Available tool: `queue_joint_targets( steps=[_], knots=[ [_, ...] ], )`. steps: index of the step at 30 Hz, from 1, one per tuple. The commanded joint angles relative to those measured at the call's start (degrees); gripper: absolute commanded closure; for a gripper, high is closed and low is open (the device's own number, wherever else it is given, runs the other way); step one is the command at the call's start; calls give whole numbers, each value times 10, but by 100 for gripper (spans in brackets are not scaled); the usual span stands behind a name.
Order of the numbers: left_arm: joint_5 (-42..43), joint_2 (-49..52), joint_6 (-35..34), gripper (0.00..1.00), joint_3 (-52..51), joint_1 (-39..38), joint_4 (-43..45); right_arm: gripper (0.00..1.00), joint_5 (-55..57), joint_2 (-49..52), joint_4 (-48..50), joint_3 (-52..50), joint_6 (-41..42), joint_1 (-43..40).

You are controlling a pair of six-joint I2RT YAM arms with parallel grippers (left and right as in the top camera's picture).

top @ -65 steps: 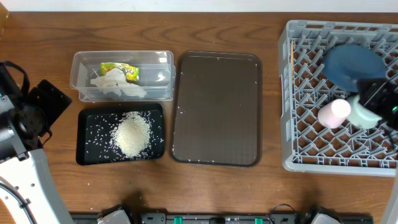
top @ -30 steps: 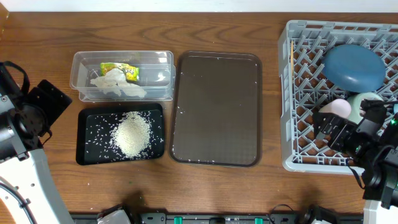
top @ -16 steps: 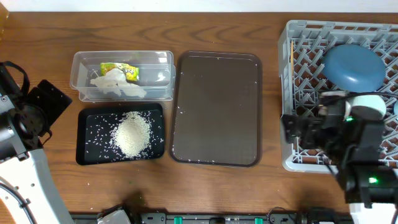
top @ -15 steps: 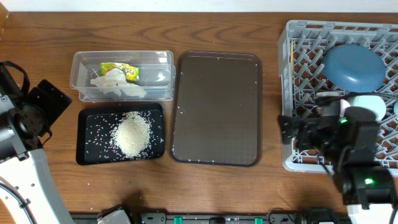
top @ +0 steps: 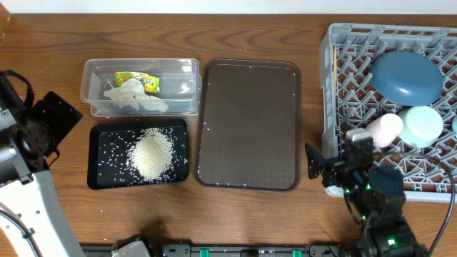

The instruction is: Sort waste into correct bins and load items into the dishwasher rack

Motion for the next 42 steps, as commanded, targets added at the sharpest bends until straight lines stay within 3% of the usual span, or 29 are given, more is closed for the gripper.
queue_joint_targets(
  steps=[1,9,22,28,42],
  knots=[
    [-5,0,2,7,4,3,0,1,10,-47,43,-60,-5,-5],
    [-5,0,2,7,4,3,0,1,7,-162,140,-183,-4,-35],
    [-5,0,2,7,4,3,0,1,27,-267,71,-181,-41,-113],
    [-5,0,2,7,4,3,0,1,32,-267,71,-181,-142,-115],
    [-5,0,2,7,4,3,0,1,38,-267,71,-181,-141,-115]
  ],
)
